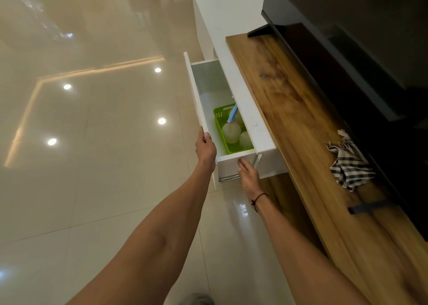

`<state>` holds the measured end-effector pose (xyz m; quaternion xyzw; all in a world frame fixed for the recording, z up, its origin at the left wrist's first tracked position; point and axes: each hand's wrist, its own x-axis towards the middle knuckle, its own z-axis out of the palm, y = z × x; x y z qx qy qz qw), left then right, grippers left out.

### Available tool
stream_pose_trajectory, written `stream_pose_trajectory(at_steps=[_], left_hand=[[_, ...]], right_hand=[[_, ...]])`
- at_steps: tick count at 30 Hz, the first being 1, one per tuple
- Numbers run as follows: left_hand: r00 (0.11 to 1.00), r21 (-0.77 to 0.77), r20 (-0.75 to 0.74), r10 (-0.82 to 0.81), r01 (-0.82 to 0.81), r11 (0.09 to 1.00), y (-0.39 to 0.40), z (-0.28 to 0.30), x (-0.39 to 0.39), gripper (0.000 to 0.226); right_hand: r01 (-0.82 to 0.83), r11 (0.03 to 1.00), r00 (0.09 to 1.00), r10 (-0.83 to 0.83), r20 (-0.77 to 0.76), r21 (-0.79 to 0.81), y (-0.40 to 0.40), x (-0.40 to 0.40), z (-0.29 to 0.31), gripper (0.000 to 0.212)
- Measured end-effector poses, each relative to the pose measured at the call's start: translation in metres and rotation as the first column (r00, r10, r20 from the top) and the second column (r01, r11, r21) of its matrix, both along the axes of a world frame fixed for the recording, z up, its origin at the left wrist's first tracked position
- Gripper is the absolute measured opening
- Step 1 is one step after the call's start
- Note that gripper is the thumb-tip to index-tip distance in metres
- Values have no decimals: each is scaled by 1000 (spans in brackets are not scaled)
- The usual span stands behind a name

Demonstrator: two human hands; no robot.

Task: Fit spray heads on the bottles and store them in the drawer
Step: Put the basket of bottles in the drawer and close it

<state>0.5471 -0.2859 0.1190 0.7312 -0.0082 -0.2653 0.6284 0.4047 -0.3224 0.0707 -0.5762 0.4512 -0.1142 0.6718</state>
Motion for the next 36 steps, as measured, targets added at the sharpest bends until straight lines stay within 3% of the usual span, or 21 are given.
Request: stream_pose_trajectory(at_steps=[15,20,24,29,36], left_hand=[[963,-150,-270,8,-50,987,-48,9,-24,49],[964,-123,-266,-17,-16,992,-52,7,-45,48],[960,-78,-250,-129,113,991,-54,6,-63,64],[949,-108,-214,-231,212,971,-56,6,-72,54],[950,-118,-183,-254,235,965,-51,-5,-84,55]], right_hand=[[-13,998,1000,13,-10,-57,-17,-25,5,54],[24,997,997,-29,-71,-72,-15,-29,2,43],[67,992,990,-79,-117,-106,-16,-37,-5,31],[77,986,981,-101,-167,-148,-19,-45,-12,24],[59,985,972,-93,-214,-162,-18,-61,-14,30]])
